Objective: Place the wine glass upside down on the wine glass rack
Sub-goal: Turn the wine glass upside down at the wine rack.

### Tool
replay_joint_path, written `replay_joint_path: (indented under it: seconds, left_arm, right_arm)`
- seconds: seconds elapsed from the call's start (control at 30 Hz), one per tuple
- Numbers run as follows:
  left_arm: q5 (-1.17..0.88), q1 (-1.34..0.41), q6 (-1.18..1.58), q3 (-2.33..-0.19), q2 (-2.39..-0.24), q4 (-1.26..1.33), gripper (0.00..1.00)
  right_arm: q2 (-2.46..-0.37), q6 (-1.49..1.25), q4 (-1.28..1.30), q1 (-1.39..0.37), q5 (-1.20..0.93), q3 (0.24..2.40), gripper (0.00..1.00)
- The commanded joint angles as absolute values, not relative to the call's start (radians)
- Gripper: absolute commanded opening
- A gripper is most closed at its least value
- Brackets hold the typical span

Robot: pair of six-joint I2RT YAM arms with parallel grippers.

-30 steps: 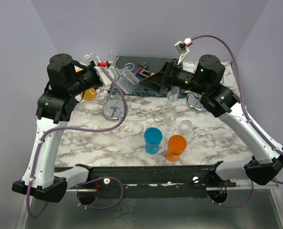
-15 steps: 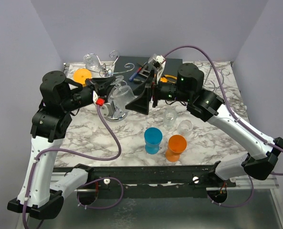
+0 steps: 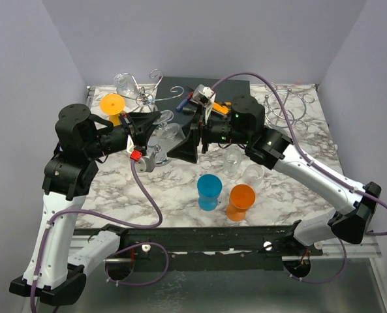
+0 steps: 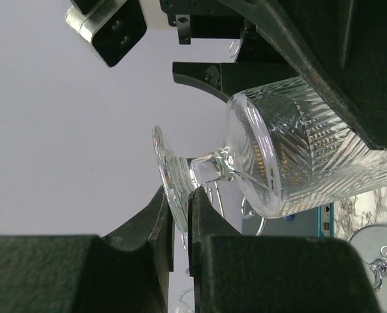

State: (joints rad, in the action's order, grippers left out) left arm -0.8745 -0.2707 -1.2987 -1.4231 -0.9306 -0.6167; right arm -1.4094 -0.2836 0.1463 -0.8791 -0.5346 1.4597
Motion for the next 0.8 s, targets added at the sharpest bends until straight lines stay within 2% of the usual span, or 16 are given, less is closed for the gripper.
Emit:
replay_joint_path:
  seconds: [0.0,0.3,0.43,0.5,0.57,0.6,0.63,0.67,0.77]
  left_arm:
    - [-0.946,-0.275,-1.373,-1.413,-0.897,-0.589,0.0]
    - [-0.941,-0.274,-1.388,-1.41,-0.882,-0.612,0.0]
    - [-0.893,-0.274,-1.341,-1.421,-0.879,-0.613,0.04]
    - [-0.873,-0.273,-1.325,-1.41,-0.866,-0.613,0.16]
    - [-0.855,-0.274,-1.297,-1.395,-0.847,-0.614,0.47]
    - [-0.843,-0.274,-1.29,-1.386,-0.836,-0.613,0.75]
    - [-0.833,-0.274,-1.28,-1.373,-0.825,-0.613,0.87]
    - [-0.821,-0.274,-1.265,-1.366,-0.815,-0.612,0.93]
    - [-0.776,-0.274,-1.206,-1.352,-0.79,-0.611,0.99]
  right_arm:
    - [-1.435,-0.306,0.038,-0.891,-0.571,1.442,0.9]
    - [-1.394,-0.356,-0.195,-0.892,-0.546,1.301,0.57]
    - [-1.391,-0.366,-0.243,-0.893,-0.505,1.253,0.51]
    - [-1.401,-0.369,-0.255,-0.893,-0.486,1.245,0.48]
    - [-1.41,-0.377,-0.273,-0.894,-0.472,1.238,0.45]
    - [-1.414,-0.38,-0.282,-0.894,-0.465,1.234,0.44]
    - [-1.419,-0.387,-0.294,-0.895,-0.454,1.229,0.43]
    - [-1.424,-0.391,-0.305,-0.897,-0.447,1.222,0.42]
    - [-1.446,-0.406,-0.342,-0.906,-0.42,1.209,0.4]
